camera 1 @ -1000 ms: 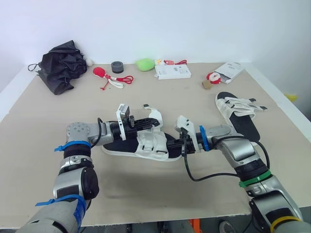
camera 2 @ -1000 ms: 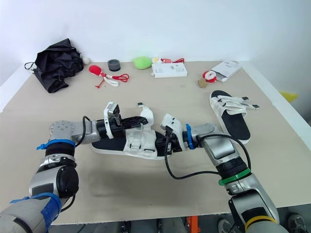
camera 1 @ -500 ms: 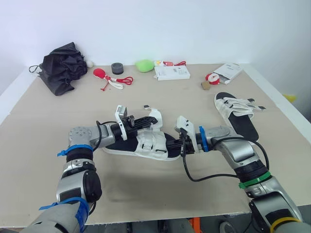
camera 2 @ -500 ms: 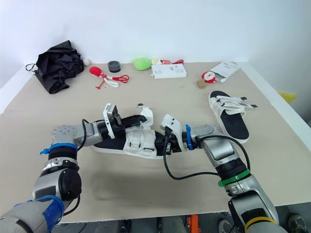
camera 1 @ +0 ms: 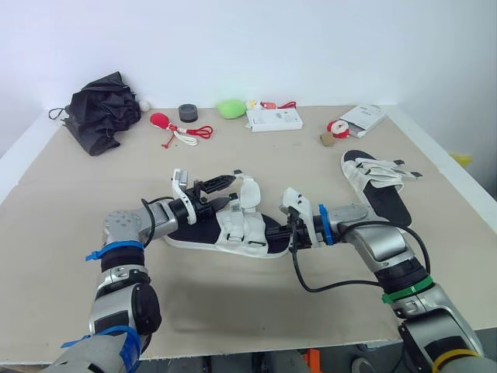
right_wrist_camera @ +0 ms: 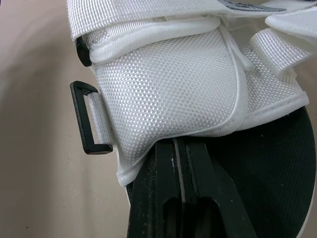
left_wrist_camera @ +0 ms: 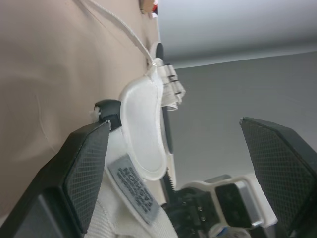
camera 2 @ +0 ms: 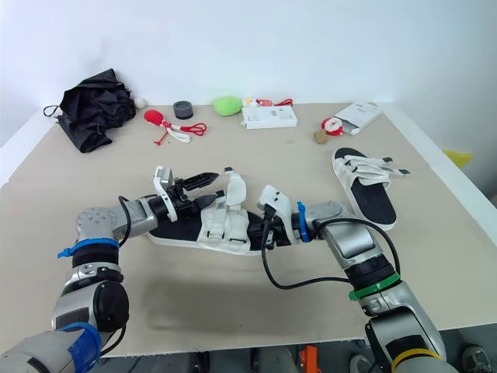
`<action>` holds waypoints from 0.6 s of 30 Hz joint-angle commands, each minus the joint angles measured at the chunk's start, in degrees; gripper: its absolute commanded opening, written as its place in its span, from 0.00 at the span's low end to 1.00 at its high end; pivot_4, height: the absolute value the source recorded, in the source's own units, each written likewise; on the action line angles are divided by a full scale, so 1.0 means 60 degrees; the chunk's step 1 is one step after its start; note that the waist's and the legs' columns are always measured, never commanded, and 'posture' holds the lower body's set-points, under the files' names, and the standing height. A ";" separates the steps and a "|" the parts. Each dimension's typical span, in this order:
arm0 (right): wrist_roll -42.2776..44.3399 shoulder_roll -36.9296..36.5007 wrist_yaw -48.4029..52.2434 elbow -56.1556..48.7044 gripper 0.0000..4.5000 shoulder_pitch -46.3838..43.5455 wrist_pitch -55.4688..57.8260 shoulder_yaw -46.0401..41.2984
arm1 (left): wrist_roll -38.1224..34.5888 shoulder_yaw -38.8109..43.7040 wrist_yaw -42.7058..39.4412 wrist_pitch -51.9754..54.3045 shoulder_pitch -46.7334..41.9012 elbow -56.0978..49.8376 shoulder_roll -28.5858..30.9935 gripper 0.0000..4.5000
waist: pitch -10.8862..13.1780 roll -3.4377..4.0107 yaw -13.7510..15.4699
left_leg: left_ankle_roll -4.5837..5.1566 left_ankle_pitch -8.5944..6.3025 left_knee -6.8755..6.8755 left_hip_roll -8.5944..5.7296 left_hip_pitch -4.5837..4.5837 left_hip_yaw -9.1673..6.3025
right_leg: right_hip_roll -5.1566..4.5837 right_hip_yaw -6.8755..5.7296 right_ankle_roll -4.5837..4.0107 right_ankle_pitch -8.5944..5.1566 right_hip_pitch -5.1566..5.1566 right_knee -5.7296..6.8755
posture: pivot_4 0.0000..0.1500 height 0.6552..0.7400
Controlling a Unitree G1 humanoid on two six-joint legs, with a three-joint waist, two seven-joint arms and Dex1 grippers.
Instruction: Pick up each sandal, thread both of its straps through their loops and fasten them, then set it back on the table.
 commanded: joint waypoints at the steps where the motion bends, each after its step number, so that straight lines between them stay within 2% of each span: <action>1: -0.0116 0.0003 0.0018 0.0167 0.00 0.0199 0.0210 0.0302 | 0.0788 -0.0287 0.0432 -0.0228 0.0260 0.0497 0.0124 0.99 | -0.0001 0.0002 0.0003 | 0.0000 0.0000 -0.0002 0.0000 0.0000 -0.0002 | 0.0000 -0.0004 0.0000 0.0000 0.0000 0.0000 | 1.00 1.00; 7: -0.0125 0.0040 -0.0026 0.0176 0.00 0.0254 0.0186 0.0291 | 0.0919 -0.0339 -0.0016 -0.0638 -0.0393 0.0861 0.0346 0.99 | 0.0000 0.0002 0.0005 | 0.0000 0.0000 -0.0007 0.0000 -0.0002 -0.0014 | 0.0002 -0.0018 0.0000 -0.0004 -0.0001 0.0000 | 1.00 1.00; 12: -0.0119 0.0034 -0.0010 0.0168 0.00 0.0286 0.0185 0.0253 | 0.0747 0.0088 -0.0039 -0.0780 -0.1695 0.1784 0.0588 0.99 | 0.0027 -0.0024 0.0011 | 0.0000 0.0001 -0.0008 0.0000 -0.0020 -0.0027 | 0.0001 -0.0033 0.0002 -0.0004 -0.0011 -0.0003 | 1.00 1.00; 18: -0.0169 0.0123 -0.0038 0.0199 0.00 0.0281 0.0152 0.0219 | 0.1843 -0.0300 0.0542 -0.1161 -0.2660 0.3162 0.0533 0.99 | 0.0043 -0.0054 -0.0013 | 0.0008 0.0008 -0.0008 0.0000 -0.0121 -0.0029 | 0.0005 -0.0032 0.0011 -0.0012 -0.0094 -0.0006 | 1.00 1.00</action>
